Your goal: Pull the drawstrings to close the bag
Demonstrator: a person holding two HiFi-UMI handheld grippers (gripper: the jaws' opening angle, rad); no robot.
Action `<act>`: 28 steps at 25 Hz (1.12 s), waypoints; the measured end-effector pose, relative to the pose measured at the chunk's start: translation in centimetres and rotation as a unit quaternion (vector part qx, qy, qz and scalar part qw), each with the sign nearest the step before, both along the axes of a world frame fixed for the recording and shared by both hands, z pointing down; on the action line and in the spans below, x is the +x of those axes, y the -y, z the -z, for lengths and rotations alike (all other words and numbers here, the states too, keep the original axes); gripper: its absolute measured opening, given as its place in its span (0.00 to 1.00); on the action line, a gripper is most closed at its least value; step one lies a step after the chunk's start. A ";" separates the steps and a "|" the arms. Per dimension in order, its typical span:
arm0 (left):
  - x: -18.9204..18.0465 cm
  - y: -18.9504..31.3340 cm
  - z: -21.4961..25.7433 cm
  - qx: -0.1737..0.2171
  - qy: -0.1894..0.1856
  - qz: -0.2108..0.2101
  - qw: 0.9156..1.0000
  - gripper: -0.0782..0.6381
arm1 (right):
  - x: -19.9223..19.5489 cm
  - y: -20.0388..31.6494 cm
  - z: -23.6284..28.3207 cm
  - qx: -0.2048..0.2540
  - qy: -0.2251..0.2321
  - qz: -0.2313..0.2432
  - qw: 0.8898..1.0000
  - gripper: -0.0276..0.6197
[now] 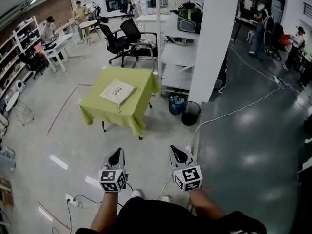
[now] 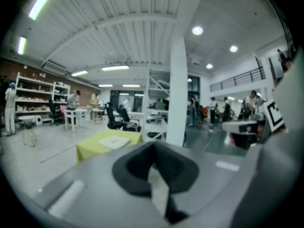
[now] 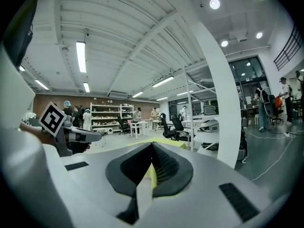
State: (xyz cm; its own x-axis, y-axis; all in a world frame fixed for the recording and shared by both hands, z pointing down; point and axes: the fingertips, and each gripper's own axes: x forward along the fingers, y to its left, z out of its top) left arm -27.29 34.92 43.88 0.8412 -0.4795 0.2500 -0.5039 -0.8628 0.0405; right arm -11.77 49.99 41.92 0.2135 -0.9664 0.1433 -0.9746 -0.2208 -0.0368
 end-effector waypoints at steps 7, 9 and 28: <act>1.8 0.2 -0.9 0.003 0.019 -0.003 1.000 0.11 | 1.9 0.3 -1.6 0.003 0.021 0.000 1.000 0.05; 2.6 0.4 -1.1 0.003 0.021 -0.010 1.000 0.11 | 2.4 0.6 -2.2 0.002 0.035 -0.008 0.999 0.05; 8.2 16.5 -2.9 0.011 0.006 -0.014 1.000 0.11 | 8.5 16.4 -2.2 -0.044 -0.023 -0.025 0.998 0.05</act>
State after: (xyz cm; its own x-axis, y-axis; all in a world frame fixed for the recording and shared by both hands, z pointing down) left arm -19.14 18.46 46.78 0.8513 -0.4616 0.2494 -0.4800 -0.8772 0.0148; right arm -3.24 33.56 44.17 0.2702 -0.9383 0.2156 -0.9623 -0.2706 0.0286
